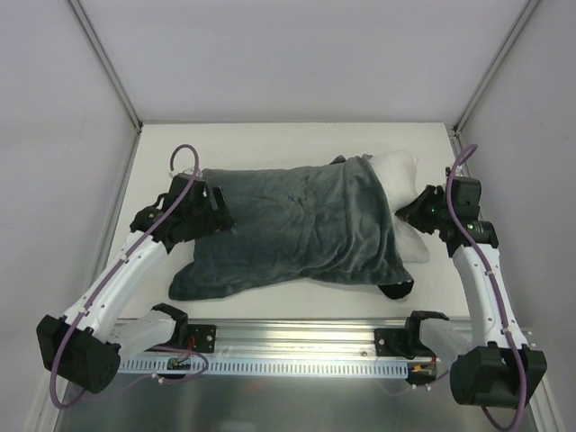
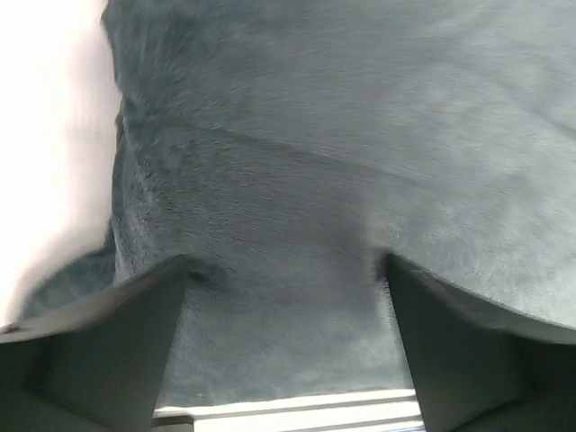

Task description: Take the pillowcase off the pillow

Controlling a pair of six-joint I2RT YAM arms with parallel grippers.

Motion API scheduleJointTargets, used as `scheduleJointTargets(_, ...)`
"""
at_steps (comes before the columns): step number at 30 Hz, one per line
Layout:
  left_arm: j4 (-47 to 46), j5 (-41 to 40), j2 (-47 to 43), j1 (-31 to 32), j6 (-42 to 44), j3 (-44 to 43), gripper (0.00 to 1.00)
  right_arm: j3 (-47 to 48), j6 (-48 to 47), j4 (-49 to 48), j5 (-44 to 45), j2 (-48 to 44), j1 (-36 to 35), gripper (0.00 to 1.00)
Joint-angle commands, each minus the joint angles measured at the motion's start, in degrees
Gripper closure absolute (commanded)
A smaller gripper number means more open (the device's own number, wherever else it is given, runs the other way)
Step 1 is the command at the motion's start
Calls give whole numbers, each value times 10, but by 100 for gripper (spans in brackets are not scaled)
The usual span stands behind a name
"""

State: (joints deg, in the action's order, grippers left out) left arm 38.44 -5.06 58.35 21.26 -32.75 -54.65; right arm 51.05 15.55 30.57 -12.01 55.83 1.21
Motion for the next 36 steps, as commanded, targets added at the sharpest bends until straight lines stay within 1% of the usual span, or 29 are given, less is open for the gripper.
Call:
scheduleJointTargets(1,5,-20,36,-3,-42,17,21,34,37,-62,-13,-1,31,99)
scheduleJointTargets(2,4,-12,47,-3,-46,17,38,32,48,-67,-15,0,34,99)
scheduleJointTargets(3,3,-1,65,-4,-47,16,57,27,53,-69,-18,1,41,99)
scheduleJointTargets(4,3,1,70,-4,-46,10,89,26,55,-72,-18,2,44,99)
scheduleJointTargets(5,3,1,73,-4,-46,7,99,26,57,-72,-16,2,47,99)
scheduleJointTargets(7,3,-18,66,-7,-47,2,100,25,58,-71,-16,0,56,99)
scheduleJointTargets(8,3,-33,53,-18,-48,1,100,20,60,-72,-20,-4,67,99)
scheduleJointTargets(11,3,-23,35,-58,-43,-2,100,5,68,-81,-29,-23,88,99)
scheduleJointTargets(12,3,-15,26,-74,-42,-3,100,2,72,-81,-36,-28,106,99)
scheduleJointTargets(13,3,-11,20,-108,-42,-5,100,-7,74,-81,-42,-38,118,99)
scheduleJointTargets(15,3,-10,-1,-136,-40,-12,100,-14,81,-80,-65,-46,152,99)
scheduleJointTargets(16,3,-7,-6,-168,-40,-19,100,-21,84,-86,-80,-49,166,99)
scheduleJointTargets(17,2,10,-7,-188,-36,-26,100,-28,91,-96,-120,-58,198,99)
scheduleJointTargets(18,2,24,-5,-207,-33,-45,100,-36,103,-108,-141,-64,214,99)
scheduleJointTargets(19,2,39,-1,-246,-28,-55,100,-45,121,-124,-157,-70,229,99)
scheduleJointTargets(20,2,64,8,-258,-27,-68,100,-46,126,-127,-180,-80,251,99)
scheduleJointTargets(21,3,68,12,-266,-25,-94,100,-46,129,-126,-188,-85,260,99)
scheduleJointTargets(23,3,60,19,-273,-20,-122,100,-40,139,-126,-214,-103,291,99)
scheduleJointTargets(24,3,56,20,-275,-16,-151,100,-37,143,-125,-226,-110,302,99)
scheduleJointTargets(25,3,55,21,-279,-12,-165,100,-27,153,-124,-252,-118,314,99)
scheduleJointTargets(26,2,54,23,-284,-12,-190,100,-23,158,-125,-258,-136,335,99)
scheduleJointTargets(28,4,55,26,-296,-13,-211,100,-10,159,-109,-261,-151,349,99)
scheduleJointTargets(31,3,65,48,-333,-17,-238,100,4,159,-91,-243,-164,355,99)
scheduleJointTargets(32,2,76,67,-363,-20,-244,100,-2,161,-91,-239,-163,359,99)
scheduleJointTargets(34,0,171,95,-414,-42,-242,100,-10,161,-92,-241,-147,363,99)
scheduleJointTargets(35,-3,213,124,-463,-53,-232,100,-20,160,-91,-243,-141,368,99)
scheduleJointTargets(36,-6,264,136,-478,-67,-226,100,-24,161,-92,-244,-137,370,99)
